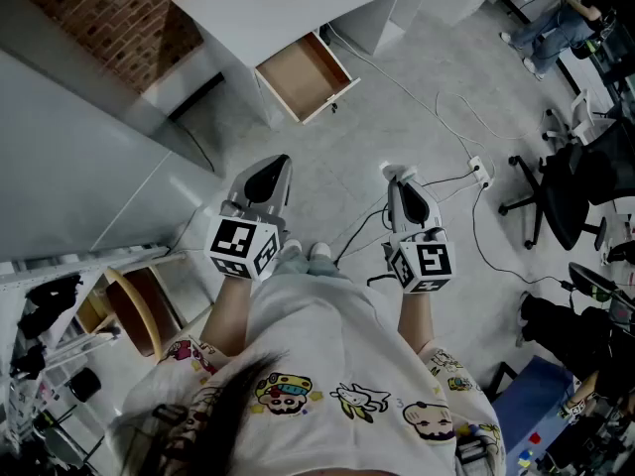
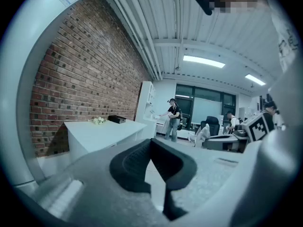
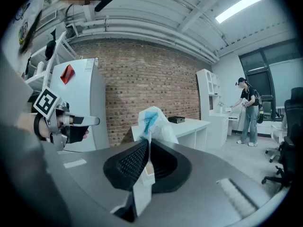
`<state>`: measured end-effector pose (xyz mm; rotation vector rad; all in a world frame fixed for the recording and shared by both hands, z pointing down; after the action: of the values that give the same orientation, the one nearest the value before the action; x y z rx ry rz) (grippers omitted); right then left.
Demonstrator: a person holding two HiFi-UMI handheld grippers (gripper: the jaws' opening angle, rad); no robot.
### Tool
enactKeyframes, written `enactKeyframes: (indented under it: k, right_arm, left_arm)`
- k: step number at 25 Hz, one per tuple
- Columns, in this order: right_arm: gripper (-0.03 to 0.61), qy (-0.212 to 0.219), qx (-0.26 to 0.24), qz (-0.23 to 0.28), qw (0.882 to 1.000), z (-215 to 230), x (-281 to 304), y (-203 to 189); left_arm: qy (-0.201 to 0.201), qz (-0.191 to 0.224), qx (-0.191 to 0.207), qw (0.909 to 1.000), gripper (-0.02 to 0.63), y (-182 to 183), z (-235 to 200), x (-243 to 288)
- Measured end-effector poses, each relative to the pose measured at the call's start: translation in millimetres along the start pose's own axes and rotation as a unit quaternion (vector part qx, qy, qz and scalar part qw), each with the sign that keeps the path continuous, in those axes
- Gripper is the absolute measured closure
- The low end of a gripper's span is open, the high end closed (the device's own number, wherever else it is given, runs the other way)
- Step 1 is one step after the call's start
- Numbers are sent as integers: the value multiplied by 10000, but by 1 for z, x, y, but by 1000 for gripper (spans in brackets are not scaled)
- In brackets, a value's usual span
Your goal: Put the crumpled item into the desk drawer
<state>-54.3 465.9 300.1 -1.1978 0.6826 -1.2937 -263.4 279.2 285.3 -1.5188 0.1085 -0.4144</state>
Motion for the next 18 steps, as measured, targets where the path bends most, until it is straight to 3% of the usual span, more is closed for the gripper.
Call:
enactKeyframes:
  k: [10, 18]
  right_arm:
    - [557, 165, 168, 234, 9994, 14, -9, 6]
    - [557, 183, 338, 161, 9991, 22, 24, 6]
  left_arm:
    - [147, 84, 231, 9996, 614, 8, 12, 6]
    - [170, 48, 314, 9994, 614, 8, -11, 30]
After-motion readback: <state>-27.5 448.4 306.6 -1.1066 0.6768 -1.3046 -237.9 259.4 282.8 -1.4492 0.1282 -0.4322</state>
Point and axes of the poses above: the fingertips, and each gripper's own axes: x forward along the fingers, z to its right, y out of its top, the point moved 10 cm from there along -x, backward along the fingers, and after that the axes turned 14 degrees about x, right-handed, at the moved point
